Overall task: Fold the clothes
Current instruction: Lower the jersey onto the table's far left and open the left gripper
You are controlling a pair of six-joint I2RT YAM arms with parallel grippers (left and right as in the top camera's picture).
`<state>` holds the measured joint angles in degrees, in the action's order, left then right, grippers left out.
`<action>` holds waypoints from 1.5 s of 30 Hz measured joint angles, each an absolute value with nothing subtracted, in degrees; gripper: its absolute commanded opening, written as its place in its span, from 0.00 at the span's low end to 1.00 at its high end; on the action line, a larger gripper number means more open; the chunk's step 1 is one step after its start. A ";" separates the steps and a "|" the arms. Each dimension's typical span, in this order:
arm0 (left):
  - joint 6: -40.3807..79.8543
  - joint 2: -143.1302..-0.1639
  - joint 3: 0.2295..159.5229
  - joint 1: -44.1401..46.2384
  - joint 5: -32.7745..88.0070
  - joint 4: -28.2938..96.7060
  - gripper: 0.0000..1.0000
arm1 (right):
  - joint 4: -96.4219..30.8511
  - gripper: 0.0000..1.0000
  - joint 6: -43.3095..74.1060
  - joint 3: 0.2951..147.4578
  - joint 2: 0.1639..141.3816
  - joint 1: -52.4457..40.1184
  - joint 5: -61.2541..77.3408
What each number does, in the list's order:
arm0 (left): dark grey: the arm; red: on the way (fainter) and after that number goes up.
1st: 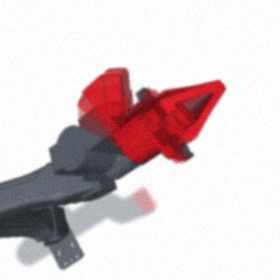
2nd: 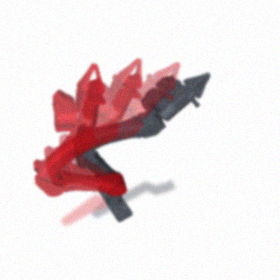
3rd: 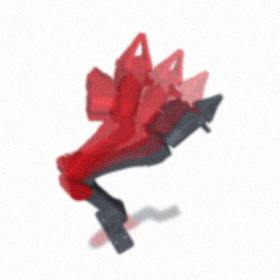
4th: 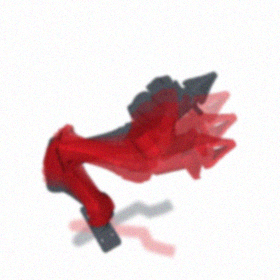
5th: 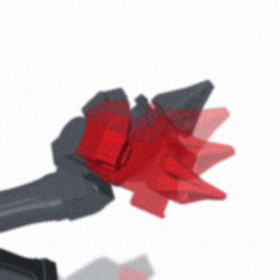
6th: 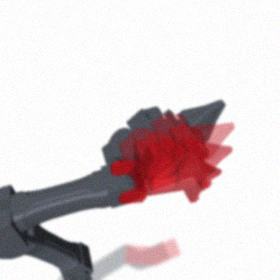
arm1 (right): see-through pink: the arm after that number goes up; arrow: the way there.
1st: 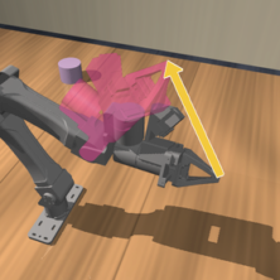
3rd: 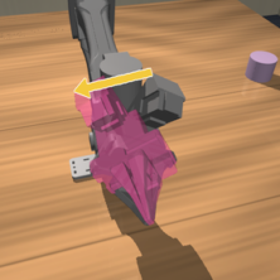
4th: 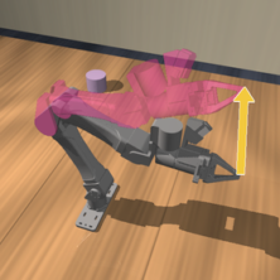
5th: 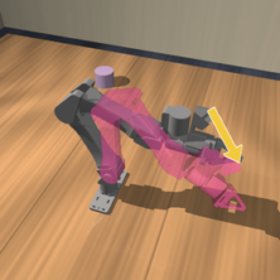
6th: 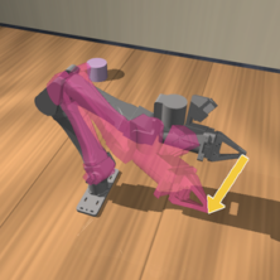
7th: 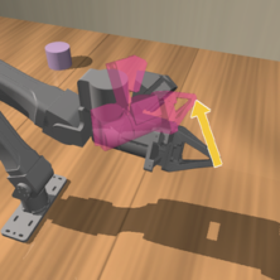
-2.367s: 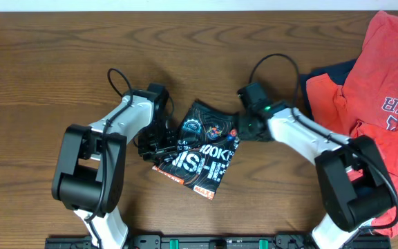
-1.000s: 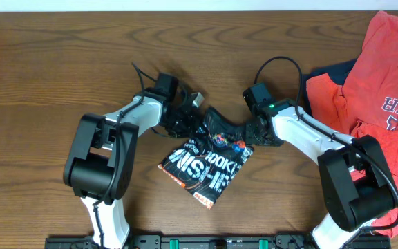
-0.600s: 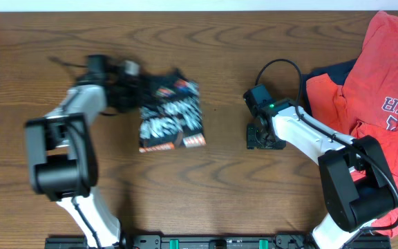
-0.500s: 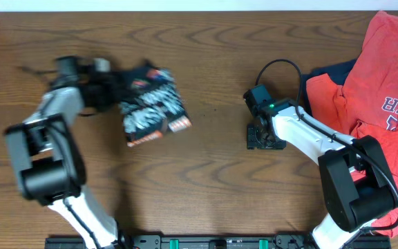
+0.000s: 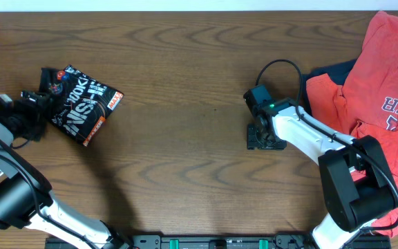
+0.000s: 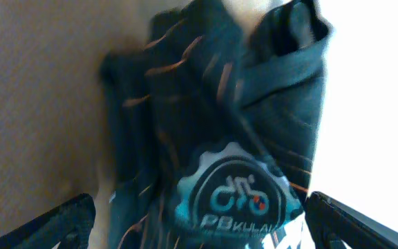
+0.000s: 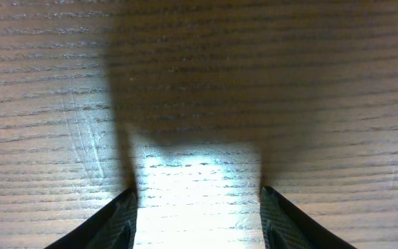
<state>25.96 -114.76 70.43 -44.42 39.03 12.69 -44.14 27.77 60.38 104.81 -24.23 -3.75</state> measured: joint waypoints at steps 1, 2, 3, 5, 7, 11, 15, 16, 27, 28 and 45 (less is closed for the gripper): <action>26.17 -114.65 70.43 -44.47 39.03 13.61 0.98 | -44.29 0.56 27.77 60.40 104.81 -24.23 -3.77; 26.37 -114.43 70.43 -44.47 39.07 14.39 0.98 | -44.56 0.57 27.77 60.42 104.81 -24.23 -3.77; 26.37 -113.93 70.43 -44.42 39.03 15.25 0.98 | -44.84 0.57 27.77 60.42 104.81 -24.23 -3.79; 26.33 -111.77 70.41 -44.16 38.68 17.43 0.98 | -44.99 0.63 27.77 60.42 104.81 -24.23 -3.86; 26.24 -108.25 70.41 -43.72 37.12 19.88 0.98 | -44.97 0.69 27.68 60.42 104.79 -24.12 -3.62; 25.08 -97.69 70.43 -41.01 31.38 23.81 0.98 | -43.81 0.71 27.20 60.25 104.79 -23.07 -0.19; 22.04 -89.62 70.63 -34.70 26.94 26.50 0.98 | -43.44 0.71 26.50 60.25 104.55 -20.69 3.46; 21.15 -88.49 70.78 -32.75 26.37 27.99 0.98 | -43.46 0.70 26.46 60.25 104.51 -20.08 4.27; 14.66 -92.64 65.54 -13.65 17.47 40.25 0.94 | -46.26 0.66 25.98 60.36 104.47 -15.86 7.97; 14.48 -94.26 64.71 -12.93 16.62 40.03 0.90 | -46.48 0.65 25.98 60.36 104.49 -15.81 7.94; 13.23 -107.28 63.40 -12.21 13.32 19.07 0.88 | -47.11 0.64 25.85 60.31 104.51 -15.68 7.94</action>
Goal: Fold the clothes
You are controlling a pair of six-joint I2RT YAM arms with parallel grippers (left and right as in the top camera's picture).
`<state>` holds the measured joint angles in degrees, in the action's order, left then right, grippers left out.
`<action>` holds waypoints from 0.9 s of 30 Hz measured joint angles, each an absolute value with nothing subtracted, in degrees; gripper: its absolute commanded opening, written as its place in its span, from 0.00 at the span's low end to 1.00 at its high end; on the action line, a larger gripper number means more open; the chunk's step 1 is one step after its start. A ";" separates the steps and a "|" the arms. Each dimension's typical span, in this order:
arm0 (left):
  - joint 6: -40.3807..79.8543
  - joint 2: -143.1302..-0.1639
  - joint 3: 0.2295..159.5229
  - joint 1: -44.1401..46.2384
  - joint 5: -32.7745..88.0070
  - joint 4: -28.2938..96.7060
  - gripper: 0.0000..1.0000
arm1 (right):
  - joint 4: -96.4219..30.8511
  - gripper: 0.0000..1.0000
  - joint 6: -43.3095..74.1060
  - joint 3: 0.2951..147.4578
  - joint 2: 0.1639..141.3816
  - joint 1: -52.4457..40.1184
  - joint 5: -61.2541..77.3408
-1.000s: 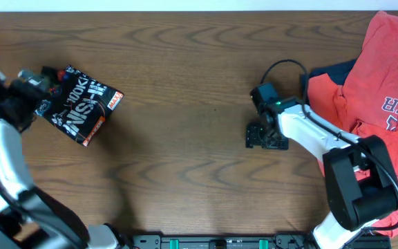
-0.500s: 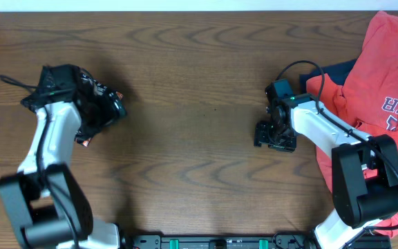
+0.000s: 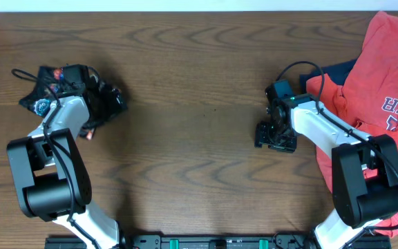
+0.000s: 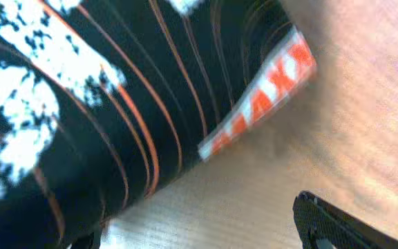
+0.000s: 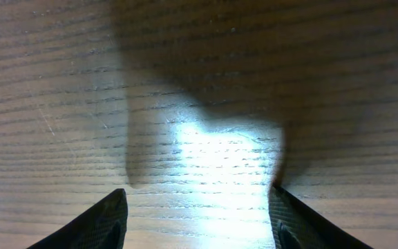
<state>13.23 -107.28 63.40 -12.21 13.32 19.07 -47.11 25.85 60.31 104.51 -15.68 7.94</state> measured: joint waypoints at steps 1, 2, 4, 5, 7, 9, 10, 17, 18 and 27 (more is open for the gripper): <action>13.23 -107.37 63.40 -12.25 13.32 17.37 0.88 | -47.16 0.64 25.82 60.31 104.51 -15.66 7.97; 13.21 -107.39 63.40 -12.36 13.30 15.62 0.88 | -47.16 0.64 25.82 60.31 104.51 -15.66 7.97; 13.23 -107.39 63.40 -12.71 13.34 12.80 0.88 | -47.31 0.64 25.82 60.31 104.51 -15.66 7.94; 13.26 -107.39 63.40 -12.99 13.32 11.66 0.88 | -47.35 0.64 25.82 60.31 104.51 -15.66 7.94; 13.23 -107.39 63.40 -13.52 13.39 11.00 0.88 | -47.33 0.64 25.82 60.31 104.51 -15.66 7.94; 13.23 -107.39 63.40 -13.91 14.02 11.14 0.88 | -47.29 0.65 25.85 60.31 104.51 -15.66 7.94; 13.21 -107.39 63.40 -14.06 15.20 11.53 0.89 | -47.27 0.66 25.82 60.31 104.51 -15.66 7.97; 12.03 -107.39 63.40 -11.27 23.42 18.50 0.98 | -44.99 0.73 26.15 60.45 104.47 -15.66 8.60; 11.68 -107.35 63.40 -10.00 23.92 19.49 0.98 | -44.77 0.74 25.78 60.69 104.49 -15.66 8.62; 10.02 -106.32 63.61 5.17 25.76 32.32 0.98 | -55.94 0.79 19.22 73.21 106.41 -13.56 7.09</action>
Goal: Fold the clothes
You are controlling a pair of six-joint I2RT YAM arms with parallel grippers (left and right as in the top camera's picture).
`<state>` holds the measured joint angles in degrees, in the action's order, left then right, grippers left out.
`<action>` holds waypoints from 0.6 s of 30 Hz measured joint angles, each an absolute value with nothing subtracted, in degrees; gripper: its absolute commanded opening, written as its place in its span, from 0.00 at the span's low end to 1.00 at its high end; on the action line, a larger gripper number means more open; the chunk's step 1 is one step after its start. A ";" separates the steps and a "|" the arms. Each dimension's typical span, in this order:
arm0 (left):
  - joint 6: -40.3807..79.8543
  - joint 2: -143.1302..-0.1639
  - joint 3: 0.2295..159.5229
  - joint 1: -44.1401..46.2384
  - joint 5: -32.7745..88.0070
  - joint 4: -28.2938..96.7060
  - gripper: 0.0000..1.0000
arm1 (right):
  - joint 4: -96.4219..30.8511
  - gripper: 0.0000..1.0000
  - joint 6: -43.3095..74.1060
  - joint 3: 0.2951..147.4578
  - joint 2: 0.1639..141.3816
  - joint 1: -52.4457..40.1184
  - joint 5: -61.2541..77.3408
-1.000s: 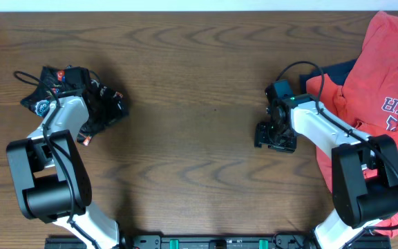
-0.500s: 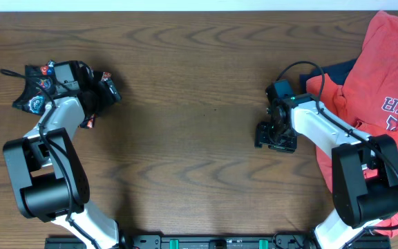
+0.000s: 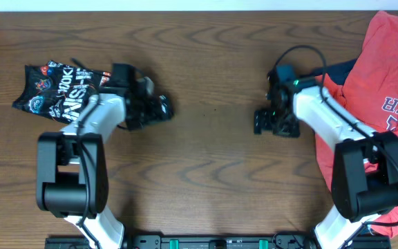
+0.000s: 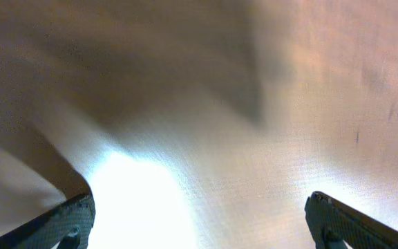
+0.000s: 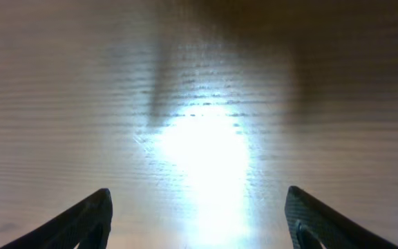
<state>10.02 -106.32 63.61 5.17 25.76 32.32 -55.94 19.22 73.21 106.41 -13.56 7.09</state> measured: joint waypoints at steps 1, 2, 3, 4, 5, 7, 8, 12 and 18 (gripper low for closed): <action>10.35 -106.10 63.79 6.35 25.28 36.67 0.98 | -57.67 0.80 18.90 75.26 106.41 -12.93 7.22; 10.72 -106.08 63.99 7.03 24.53 40.75 0.98 | -59.40 0.80 18.63 77.14 106.41 -12.14 7.81; 11.75 -106.08 64.42 7.62 23.35 45.52 0.98 | -60.73 0.80 18.33 78.39 106.39 -11.53 8.36; 12.34 -106.08 64.73 7.92 22.35 49.65 0.98 | -61.95 0.80 17.87 79.46 106.34 -10.68 9.28; 12.99 -106.06 65.21 8.01 21.52 53.10 0.98 | -62.67 0.79 17.39 79.88 106.24 -10.07 10.11; 13.91 -105.91 66.98 7.99 19.94 59.02 0.98 | -64.53 0.79 16.62 80.01 105.73 -8.56 12.32; 14.17 -105.14 67.81 7.94 19.09 60.60 0.98 | -65.49 0.79 16.36 80.01 105.41 -7.92 13.13; 14.81 -98.17 68.90 8.14 15.70 64.03 0.98 | -67.77 0.78 15.66 79.99 102.21 -6.48 14.79; 14.83 -80.16 68.90 11.60 10.92 63.53 0.98 | -65.58 0.80 15.94 77.71 88.14 -6.02 13.61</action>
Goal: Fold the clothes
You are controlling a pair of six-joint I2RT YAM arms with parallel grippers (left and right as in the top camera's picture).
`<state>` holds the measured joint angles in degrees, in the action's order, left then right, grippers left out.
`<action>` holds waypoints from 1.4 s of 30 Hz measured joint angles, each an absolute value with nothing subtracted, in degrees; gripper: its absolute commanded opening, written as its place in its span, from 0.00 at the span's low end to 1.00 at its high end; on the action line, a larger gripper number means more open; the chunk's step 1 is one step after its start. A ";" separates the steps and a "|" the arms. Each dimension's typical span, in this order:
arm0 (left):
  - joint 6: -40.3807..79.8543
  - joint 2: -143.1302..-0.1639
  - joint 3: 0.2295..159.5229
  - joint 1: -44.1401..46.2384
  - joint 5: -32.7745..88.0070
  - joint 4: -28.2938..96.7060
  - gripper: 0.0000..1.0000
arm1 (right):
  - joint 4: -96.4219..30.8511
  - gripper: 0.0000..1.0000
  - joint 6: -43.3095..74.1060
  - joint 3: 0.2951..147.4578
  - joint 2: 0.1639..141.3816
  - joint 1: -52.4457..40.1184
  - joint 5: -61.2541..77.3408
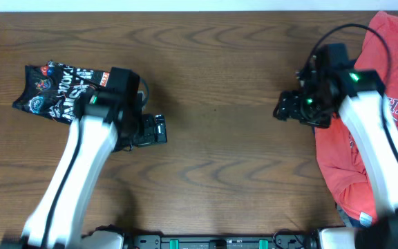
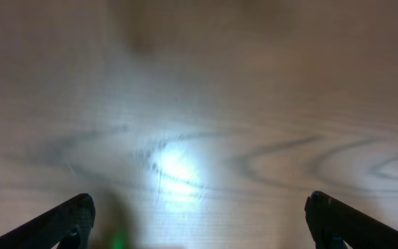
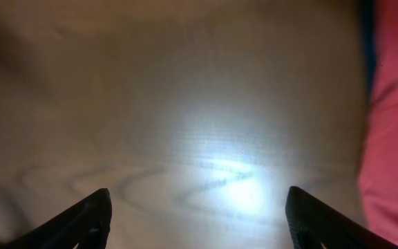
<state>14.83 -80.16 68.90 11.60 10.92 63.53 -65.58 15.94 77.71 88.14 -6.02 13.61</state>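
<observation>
A folded black printed shirt (image 1: 55, 88) lies at the far left of the wooden table (image 1: 213, 62). My left gripper (image 1: 156, 129) hangs open to its right, over bare wood, nothing between its fingers (image 2: 68, 218). A heap of red clothes (image 1: 385, 104) with a dark garment under it fills the right side. My right gripper (image 1: 287, 108) is open just left of the heap; the red cloth (image 3: 392, 117) shows at the right edge of the right wrist view.
The table's middle between the two arms is bare wood. The red heap runs off the table's right edge. A dark bar with green marks (image 1: 206, 242) lies along the front edge.
My left gripper has shifted a little toward the front, away from the black shirt. My right gripper has moved right and up, closer to the red heap, whose edge now shows in its view.
First my left gripper was at the black shirt near the left edge, with my right gripper open over the middle. Then my left arm was over the shirt. Afterwards the shirt lay folded at far left and both open grippers had drawn apart.
</observation>
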 measured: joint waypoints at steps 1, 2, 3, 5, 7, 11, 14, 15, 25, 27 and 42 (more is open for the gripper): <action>14.92 -77.08 68.64 12.60 9.85 62.41 0.98 | -63.81 0.83 16.29 76.23 84.88 -6.07 12.75; 15.03 -73.23 68.10 13.98 8.43 60.77 0.98 | -61.67 0.86 16.60 74.41 81.41 -6.07 11.97; 15.11 -70.11 67.29 15.25 7.14 59.35 0.98 | -59.11 0.89 16.86 72.10 77.73 -6.07 11.31; 15.75 -62.15 64.64 18.41 4.05 56.53 0.98 | -54.68 0.99 17.85 66.48 69.47 -6.11 10.22; 16.99 -54.13 61.34 21.76 1.08 54.30 0.98 | -51.57 0.99 17.78 60.38 60.73 -6.31 9.23; 18.85 -39.40 54.13 26.79 -3.49 50.37 0.98 | -49.41 0.99 17.85 49.19 43.18 -6.35 7.18; 19.64 -31.57 51.35 27.94 -5.32 50.92 0.98 | -48.75 0.99 18.00 43.24 32.21 -6.35 4.67; 19.70 -30.11 51.07 28.01 -5.63 51.24 0.98 | -49.19 0.99 18.00 42.13 29.98 -6.35 4.16; 19.94 -22.87 50.89 28.10 -7.09 53.78 0.98 | -63.81 0.99 18.41 38.85 19.09 -6.35 2.31; 19.92 -22.87 50.89 28.10 -7.09 53.78 0.98 | -65.36 0.99 18.48 38.70 19.09 -6.35 2.28; 19.94 -22.87 50.89 28.10 -7.53 53.78 0.98 | -61.78 0.99 17.56 38.33 17.72 -6.33 1.21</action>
